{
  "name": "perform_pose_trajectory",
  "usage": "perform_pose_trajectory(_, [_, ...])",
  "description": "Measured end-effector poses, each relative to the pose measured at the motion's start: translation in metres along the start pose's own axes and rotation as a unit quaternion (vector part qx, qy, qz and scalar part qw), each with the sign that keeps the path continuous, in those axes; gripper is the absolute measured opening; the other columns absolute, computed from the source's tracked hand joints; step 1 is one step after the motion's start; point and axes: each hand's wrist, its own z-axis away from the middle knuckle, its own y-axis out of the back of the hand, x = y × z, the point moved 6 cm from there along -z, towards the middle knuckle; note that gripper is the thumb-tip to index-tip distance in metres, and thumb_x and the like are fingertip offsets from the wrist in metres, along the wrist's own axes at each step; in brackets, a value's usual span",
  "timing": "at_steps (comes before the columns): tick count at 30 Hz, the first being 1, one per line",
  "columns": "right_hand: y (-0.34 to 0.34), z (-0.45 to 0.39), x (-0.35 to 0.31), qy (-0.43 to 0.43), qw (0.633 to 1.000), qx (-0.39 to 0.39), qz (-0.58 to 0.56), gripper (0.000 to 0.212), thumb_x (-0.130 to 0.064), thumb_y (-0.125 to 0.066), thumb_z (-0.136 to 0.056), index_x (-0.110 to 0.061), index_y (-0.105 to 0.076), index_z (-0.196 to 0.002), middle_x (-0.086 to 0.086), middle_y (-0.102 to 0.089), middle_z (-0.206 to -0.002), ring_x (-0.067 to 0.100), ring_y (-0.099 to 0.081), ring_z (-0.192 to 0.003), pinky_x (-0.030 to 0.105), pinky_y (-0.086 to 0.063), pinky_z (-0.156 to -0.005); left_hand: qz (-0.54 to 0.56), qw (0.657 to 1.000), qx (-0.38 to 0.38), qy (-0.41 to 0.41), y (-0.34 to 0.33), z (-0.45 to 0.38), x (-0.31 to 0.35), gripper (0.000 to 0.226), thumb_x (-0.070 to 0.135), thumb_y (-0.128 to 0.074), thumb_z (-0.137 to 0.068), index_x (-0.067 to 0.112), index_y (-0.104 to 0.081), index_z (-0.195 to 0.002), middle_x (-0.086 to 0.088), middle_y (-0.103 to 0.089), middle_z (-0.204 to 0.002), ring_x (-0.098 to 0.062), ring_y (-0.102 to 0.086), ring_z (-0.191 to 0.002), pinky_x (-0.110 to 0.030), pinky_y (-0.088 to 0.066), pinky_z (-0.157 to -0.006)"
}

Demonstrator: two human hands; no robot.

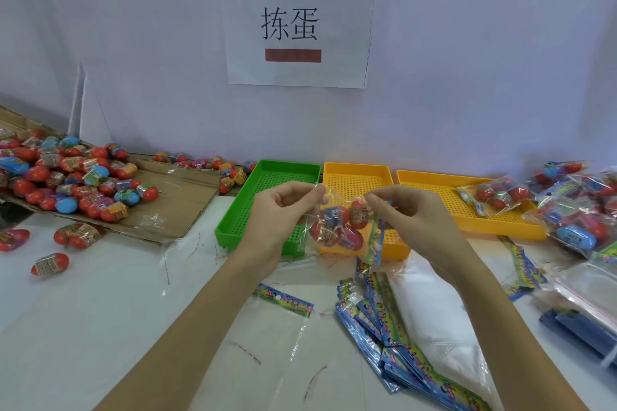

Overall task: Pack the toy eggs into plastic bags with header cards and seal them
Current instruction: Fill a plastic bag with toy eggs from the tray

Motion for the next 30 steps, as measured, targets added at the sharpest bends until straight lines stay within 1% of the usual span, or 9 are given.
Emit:
perform_pose_trajectory(3, [-0.001, 0.001, 0.015, -0.065, 0.997, -0.011, -0.050, 0.013, -0.028, -0.077, -0.090, -0.016, -0.080, -0.091, 0.003, -0.078, -0.083, 0.012, -0.072, -0.079, 0.018, -0.056, -0.064, 0.005, 1.000, 0.018, 0.013, 0.005, 0.000, -0.001, 0.016, 0.027, -0.081, -0.086, 0.015, -0.081, -0.096, -0.004, -0.081, -0.091, -0.009, -0.072, -0.077, -0.020, -0.058, -0.071])
perform_pose_trajectory(6, [-0.003, 0.002, 0.020, -0.106, 0.988, -0.004, -0.116, 0.018, -0.028, -0.078, -0.088, -0.010, -0.079, -0.089, 0.013, -0.076, -0.090, 0.014, -0.069, -0.080, 0.019, -0.055, -0.067, 0.023, 0.999, 0.043, 0.020, 0.007, 0.000, -0.004, 0.007, 0.020, -0.077, -0.091, 0.014, -0.079, -0.094, 0.000, -0.079, -0.086, -0.006, -0.070, -0.074, -0.018, -0.055, -0.068])
perform_pose_trajectory(9, [-0.008, 0.003, 0.016, -0.104, 0.983, -0.007, -0.152, 0.021, -0.031, -0.077, -0.088, -0.010, -0.076, -0.090, 0.006, -0.075, -0.090, 0.015, -0.069, -0.086, 0.022, -0.056, -0.074, 0.056, 0.994, 0.082, 0.040, 0.008, -0.001, -0.010, 0.007, 0.016, -0.071, -0.097, 0.010, -0.075, -0.097, 0.002, -0.075, -0.082, -0.005, -0.066, -0.073, -0.022, -0.054, -0.073])
perform_pose_trajectory(13, [-0.013, 0.004, 0.012, -0.103, 0.980, 0.015, -0.170, 0.017, -0.026, -0.073, -0.094, -0.010, -0.073, -0.092, 0.003, -0.078, -0.097, 0.021, -0.071, -0.101, 0.034, -0.058, -0.083, 0.074, 0.996, 0.015, 0.055, 0.000, -0.002, -0.013, 0.014, 0.020, -0.067, -0.100, 0.011, -0.074, -0.092, 0.004, -0.071, -0.079, -0.005, -0.060, -0.072, -0.021, -0.050, -0.072])
perform_pose_trajectory(18, [-0.012, 0.004, 0.010, -0.120, 0.976, 0.036, -0.176, 0.020, -0.023, -0.070, -0.097, -0.004, -0.071, -0.095, 0.014, -0.073, -0.097, 0.033, -0.069, -0.101, 0.053, -0.058, -0.096, -0.014, 0.999, -0.029, 0.022, -0.007, -0.001, -0.012, 0.032, 0.045, -0.083, -0.077, 0.014, -0.077, -0.078, -0.006, -0.071, -0.079, -0.016, -0.064, -0.080, -0.031, -0.054, -0.088])
perform_pose_trajectory(21, [-0.011, 0.005, 0.008, -0.105, 0.982, 0.033, -0.155, 0.020, -0.024, -0.069, -0.098, -0.005, -0.073, -0.098, 0.007, -0.077, -0.093, 0.025, -0.072, -0.097, 0.038, -0.061, -0.085, 0.004, 1.000, -0.011, 0.011, -0.004, -0.001, -0.010, 0.026, 0.037, -0.083, -0.083, 0.018, -0.073, -0.068, -0.002, -0.065, -0.066, -0.011, -0.057, -0.061, -0.023, -0.051, -0.072])
perform_pose_trajectory(24, [-0.013, 0.006, 0.004, -0.081, 0.990, 0.006, -0.117, 0.020, -0.022, -0.068, -0.098, -0.004, -0.072, -0.104, 0.010, -0.078, -0.094, 0.020, -0.073, -0.092, 0.023, -0.059, -0.070, 0.030, 0.999, 0.023, 0.008, 0.000, -0.001, -0.008, 0.028, 0.031, -0.074, -0.094, 0.024, -0.072, -0.067, 0.004, -0.061, -0.063, -0.008, -0.052, -0.056, -0.032, -0.050, -0.075])
perform_pose_trajectory(27, [-0.014, 0.006, 0.001, -0.073, 0.992, 0.008, -0.105, 0.016, -0.018, -0.067, -0.098, -0.003, -0.070, -0.103, 0.012, -0.077, -0.092, 0.017, -0.074, -0.088, 0.020, -0.058, -0.064, -0.120, 0.987, 0.066, -0.089, 0.004, 0.001, 0.006, 0.025, 0.032, -0.068, -0.099, 0.015, -0.072, -0.081, -0.001, -0.064, -0.066, -0.011, -0.053, -0.056, -0.038, -0.052, -0.070])
perform_pose_trajectory(30, [-0.015, 0.005, 0.001, -0.076, 0.991, 0.012, -0.109, 0.013, -0.016, -0.065, -0.100, -0.004, -0.070, -0.101, 0.005, -0.077, -0.086, 0.011, -0.073, -0.082, 0.019, -0.057, -0.061, -0.203, 0.964, 0.045, -0.167, -0.003, 0.005, 0.017, 0.024, 0.033, -0.065, -0.100, 0.016, -0.067, -0.082, -0.005, -0.060, -0.067, -0.017, -0.052, -0.059, -0.042, -0.048, -0.060])
